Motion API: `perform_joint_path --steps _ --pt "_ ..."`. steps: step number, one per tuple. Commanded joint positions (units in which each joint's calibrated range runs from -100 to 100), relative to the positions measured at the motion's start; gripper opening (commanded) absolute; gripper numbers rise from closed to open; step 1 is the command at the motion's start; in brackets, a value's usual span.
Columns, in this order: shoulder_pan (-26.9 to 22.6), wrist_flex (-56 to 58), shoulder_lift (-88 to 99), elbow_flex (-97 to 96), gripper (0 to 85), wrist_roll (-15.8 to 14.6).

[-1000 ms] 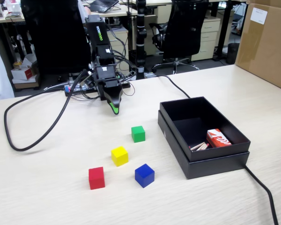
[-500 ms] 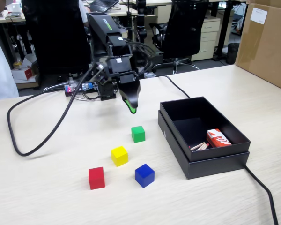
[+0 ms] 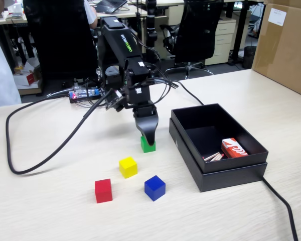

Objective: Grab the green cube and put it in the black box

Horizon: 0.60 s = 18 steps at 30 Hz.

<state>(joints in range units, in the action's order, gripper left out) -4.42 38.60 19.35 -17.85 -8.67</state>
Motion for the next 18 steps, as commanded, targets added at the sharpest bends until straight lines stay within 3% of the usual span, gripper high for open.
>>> perform_joint_path --steps 1,11,15,18 --pt "-0.05 0.41 -0.82 4.43 47.5 -0.05" --pt "0.05 0.41 -5.76 4.34 46.4 0.0" --pt "0.24 1.36 -7.25 4.43 37.0 -0.2" --pt "0.44 2.22 -7.82 5.06 20.9 -0.49"
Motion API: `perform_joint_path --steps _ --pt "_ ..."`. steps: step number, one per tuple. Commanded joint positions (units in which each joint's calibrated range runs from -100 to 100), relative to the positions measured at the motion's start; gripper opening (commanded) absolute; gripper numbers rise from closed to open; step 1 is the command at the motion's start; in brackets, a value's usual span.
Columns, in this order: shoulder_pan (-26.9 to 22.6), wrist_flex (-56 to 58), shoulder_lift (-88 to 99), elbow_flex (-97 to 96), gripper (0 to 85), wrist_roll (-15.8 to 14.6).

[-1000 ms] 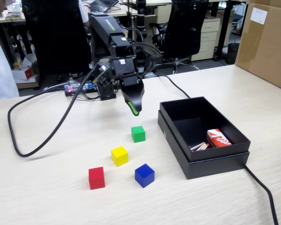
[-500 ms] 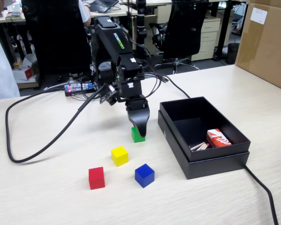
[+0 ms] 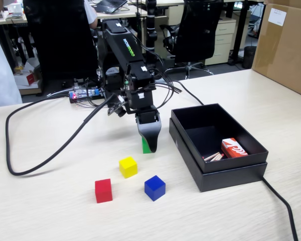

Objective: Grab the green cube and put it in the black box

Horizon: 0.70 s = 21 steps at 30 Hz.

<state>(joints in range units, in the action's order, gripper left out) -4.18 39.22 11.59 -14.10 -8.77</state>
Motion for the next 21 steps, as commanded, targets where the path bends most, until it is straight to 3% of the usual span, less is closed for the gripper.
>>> perform_joint_path --steps 1,5,7,8,12,21 --pt "0.2 1.69 -0.28 1.41 16.2 -0.49" --pt "0.1 4.37 -1.66 2.23 13.7 -1.07" --pt "0.1 4.54 -2.0 2.41 2.0 -1.42" --pt "0.15 4.54 -2.0 2.5 0.9 -1.61" --pt "0.05 4.54 1.67 1.23 0.9 -1.76" --pt "-2.15 6.01 30.47 1.5 0.9 -0.44"
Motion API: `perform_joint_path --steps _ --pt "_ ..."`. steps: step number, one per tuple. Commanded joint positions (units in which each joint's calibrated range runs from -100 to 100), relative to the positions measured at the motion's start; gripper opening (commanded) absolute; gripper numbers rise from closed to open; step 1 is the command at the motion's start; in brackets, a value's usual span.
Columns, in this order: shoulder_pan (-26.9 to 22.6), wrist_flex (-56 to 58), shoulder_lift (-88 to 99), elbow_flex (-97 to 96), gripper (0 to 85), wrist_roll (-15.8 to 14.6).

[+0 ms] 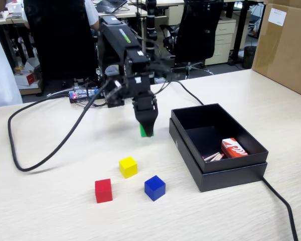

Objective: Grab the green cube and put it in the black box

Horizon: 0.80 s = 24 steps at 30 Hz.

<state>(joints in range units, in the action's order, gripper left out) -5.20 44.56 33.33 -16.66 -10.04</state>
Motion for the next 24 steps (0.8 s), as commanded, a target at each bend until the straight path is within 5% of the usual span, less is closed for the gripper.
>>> perform_joint_path --steps 1,9,14,24 --pt "-2.1 0.67 12.28 4.87 0.9 0.88" --pt "-10.99 0.93 9.98 19.29 0.9 -1.47" --pt "-11.77 0.93 -14.0 33.25 0.9 -2.98" --pt "-11.72 0.93 -31.33 32.43 1.1 -3.47"
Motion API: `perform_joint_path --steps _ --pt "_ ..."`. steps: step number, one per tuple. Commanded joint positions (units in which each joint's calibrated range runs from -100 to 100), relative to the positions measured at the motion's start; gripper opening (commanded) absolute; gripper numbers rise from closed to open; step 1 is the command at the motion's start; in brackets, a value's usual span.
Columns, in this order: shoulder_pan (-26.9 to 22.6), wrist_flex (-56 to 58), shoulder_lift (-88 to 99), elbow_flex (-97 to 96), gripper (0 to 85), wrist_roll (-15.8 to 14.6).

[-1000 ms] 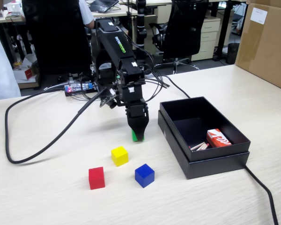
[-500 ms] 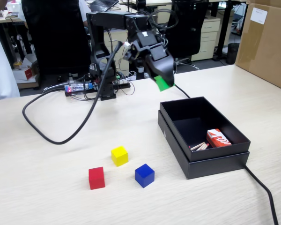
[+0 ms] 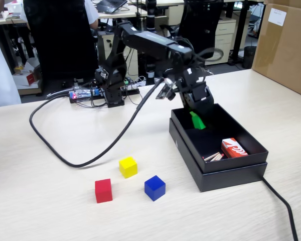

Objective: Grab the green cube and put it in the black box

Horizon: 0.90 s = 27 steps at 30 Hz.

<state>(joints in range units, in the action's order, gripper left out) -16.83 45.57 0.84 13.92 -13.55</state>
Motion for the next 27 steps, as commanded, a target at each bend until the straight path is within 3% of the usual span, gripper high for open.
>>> perform_joint_path --steps 1,6,8,13,17,21,27 --pt "-0.1 -0.08 0.36 1.4 1.1 0.1" --pt "-0.2 -0.08 -2.05 0.22 1.2 0.05" --pt "-0.29 -0.08 -4.34 -0.41 13.2 0.15" --pt "-0.39 -0.08 -5.14 -1.5 15.2 0.15" --pt "-0.59 -0.08 -4.69 -2.59 35.9 0.39" --pt "-0.63 -0.08 -1.36 -4.22 39.5 0.39" --pt "-0.29 -0.08 22.16 -4.95 39.4 2.64"
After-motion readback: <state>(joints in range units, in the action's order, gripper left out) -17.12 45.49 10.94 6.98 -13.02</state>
